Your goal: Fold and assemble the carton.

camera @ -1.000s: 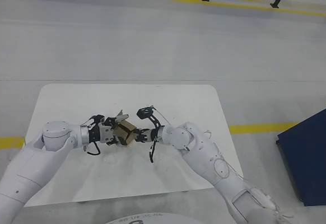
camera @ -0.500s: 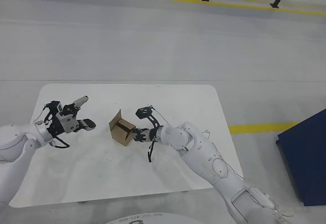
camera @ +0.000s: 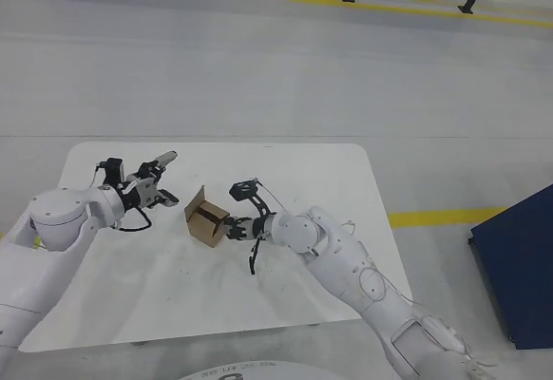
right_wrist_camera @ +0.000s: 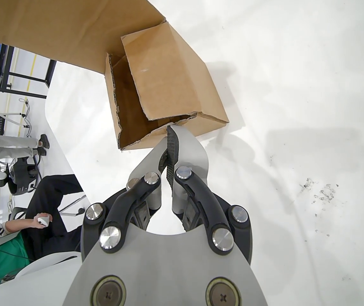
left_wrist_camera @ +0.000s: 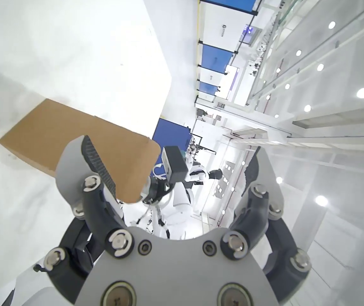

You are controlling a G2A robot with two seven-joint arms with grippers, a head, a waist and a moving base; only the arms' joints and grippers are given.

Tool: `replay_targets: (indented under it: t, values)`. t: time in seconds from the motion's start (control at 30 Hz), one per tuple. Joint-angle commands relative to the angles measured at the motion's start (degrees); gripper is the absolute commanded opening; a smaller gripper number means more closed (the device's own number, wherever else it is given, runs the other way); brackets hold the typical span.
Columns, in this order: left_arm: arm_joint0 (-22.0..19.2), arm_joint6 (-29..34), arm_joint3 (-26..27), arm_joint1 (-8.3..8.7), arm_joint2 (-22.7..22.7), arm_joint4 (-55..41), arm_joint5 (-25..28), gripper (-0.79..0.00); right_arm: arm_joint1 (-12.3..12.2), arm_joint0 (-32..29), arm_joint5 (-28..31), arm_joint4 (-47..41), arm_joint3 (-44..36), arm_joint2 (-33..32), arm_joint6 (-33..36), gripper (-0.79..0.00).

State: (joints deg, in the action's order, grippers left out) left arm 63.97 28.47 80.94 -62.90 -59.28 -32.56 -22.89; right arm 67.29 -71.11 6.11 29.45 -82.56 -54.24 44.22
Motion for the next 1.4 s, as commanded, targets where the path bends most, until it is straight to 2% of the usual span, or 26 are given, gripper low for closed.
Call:
replay_targets:
  t: [0.0, 0.17, 0.37, 0.57, 0.83, 1.07, 1.2, 1.37]
  values:
    - [-1.98, -0.81, -2.2, -0.95, 2.86, -0.18, 0.07, 0.0, 0.01, 0.05, 0.34, 0.06, 0.06, 0.05, -0.11, -0.785]
    - [-3.62, 3.14, -4.38, -2.09, 6.77, 1.21, 3.24, 0.0, -0.04, -0.06, 0.76, 0.05, 0.09, -0.04, -0.25, -0.785]
    - [-4.14, 7.45, -4.42, -1.91, 10.03, 11.55, 5.7, 0.0, -0.05, -0.13, 0.78, 0.06, 0.05, -0.05, -0.26, -0.785]
    - [-2.13, 5.91, -1.67, -1.35, 9.2, 16.19, 6.54, 0.0, -0.12, -0.52, 0.99, 0.3, -0.22, -0.14, -0.66, -0.785]
    - [-0.14, 5.31, 1.77, -1.07, 9.83, 21.69, 5.18, 0.0, -0.17, -0.84, 0.96, 0.77, -0.64, -0.06, -0.88, -0.785]
    - [0.6, 2.09, 4.65, -0.75, 11.65, 33.34, 3.91, 0.0, -0.23, -1.02, 1.18, 0.87, -0.74, -0.17, -0.86, -0.785]
    - [2.43, 1.12, 7.3, -0.24, 10.28, 35.69, 3.93, 0.0, -0.25, -1.05, 1.25, 0.62, -0.76, -0.25, -0.73, -0.785]
    - [4.81, 2.29, 9.98, 0.79, 6.36, 36.19, 4.66, 0.0, -0.27, -1.04, 1.22, 0.59, -0.77, -0.29, -0.7, -0.785]
